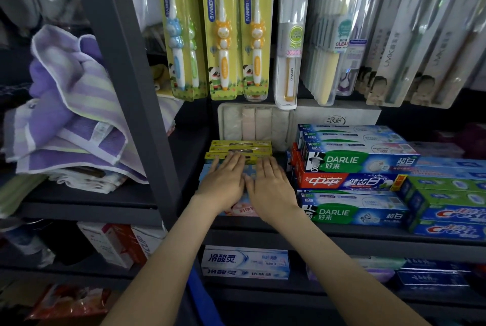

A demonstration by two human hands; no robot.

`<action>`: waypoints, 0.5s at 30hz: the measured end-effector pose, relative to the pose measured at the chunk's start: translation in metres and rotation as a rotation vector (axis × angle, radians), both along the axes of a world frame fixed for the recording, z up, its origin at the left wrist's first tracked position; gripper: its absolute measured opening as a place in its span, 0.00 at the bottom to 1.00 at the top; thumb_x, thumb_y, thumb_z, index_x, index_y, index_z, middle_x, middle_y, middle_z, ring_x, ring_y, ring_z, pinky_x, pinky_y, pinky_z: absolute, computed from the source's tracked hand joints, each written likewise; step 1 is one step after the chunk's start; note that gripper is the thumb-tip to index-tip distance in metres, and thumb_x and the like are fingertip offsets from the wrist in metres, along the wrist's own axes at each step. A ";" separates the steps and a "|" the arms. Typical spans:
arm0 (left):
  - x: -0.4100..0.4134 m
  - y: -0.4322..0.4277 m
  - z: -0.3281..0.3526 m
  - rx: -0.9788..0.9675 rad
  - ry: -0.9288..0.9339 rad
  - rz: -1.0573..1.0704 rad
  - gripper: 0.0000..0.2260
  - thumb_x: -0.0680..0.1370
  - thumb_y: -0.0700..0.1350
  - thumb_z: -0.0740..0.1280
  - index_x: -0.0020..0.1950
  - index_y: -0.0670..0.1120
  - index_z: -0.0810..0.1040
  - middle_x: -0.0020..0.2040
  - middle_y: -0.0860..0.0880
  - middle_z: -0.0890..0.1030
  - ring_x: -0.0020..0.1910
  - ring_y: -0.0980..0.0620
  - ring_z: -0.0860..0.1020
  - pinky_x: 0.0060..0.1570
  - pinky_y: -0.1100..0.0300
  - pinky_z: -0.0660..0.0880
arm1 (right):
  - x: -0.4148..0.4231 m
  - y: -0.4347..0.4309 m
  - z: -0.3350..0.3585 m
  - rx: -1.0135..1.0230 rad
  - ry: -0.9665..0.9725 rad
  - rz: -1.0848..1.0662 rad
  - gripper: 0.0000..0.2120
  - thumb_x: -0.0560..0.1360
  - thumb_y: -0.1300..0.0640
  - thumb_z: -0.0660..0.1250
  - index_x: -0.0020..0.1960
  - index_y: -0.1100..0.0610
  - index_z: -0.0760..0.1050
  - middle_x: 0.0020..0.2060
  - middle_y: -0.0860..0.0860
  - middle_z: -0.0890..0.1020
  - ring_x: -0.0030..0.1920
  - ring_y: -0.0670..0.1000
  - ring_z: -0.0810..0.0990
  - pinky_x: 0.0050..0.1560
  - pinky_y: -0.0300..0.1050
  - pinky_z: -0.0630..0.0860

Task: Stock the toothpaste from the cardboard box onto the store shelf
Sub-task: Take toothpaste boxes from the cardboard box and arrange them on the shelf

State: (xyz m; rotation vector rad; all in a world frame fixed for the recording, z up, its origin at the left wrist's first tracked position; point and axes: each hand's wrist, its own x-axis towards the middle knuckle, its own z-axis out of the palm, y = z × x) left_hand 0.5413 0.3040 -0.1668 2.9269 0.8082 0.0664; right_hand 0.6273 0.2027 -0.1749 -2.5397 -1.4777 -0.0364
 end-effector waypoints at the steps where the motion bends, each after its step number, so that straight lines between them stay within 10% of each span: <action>1: -0.001 0.000 0.000 -0.002 -0.003 -0.001 0.24 0.85 0.47 0.44 0.79 0.44 0.41 0.79 0.48 0.40 0.77 0.54 0.38 0.75 0.54 0.35 | -0.001 -0.001 -0.002 0.002 0.005 0.002 0.30 0.83 0.46 0.42 0.78 0.64 0.44 0.77 0.59 0.49 0.77 0.54 0.45 0.76 0.47 0.43; 15: 0.002 -0.002 0.002 -0.050 -0.011 0.009 0.24 0.85 0.50 0.45 0.79 0.46 0.41 0.79 0.50 0.40 0.77 0.56 0.38 0.73 0.53 0.33 | -0.008 -0.034 -0.007 0.157 -0.058 0.115 0.42 0.70 0.42 0.27 0.77 0.64 0.48 0.77 0.59 0.52 0.78 0.55 0.46 0.72 0.42 0.36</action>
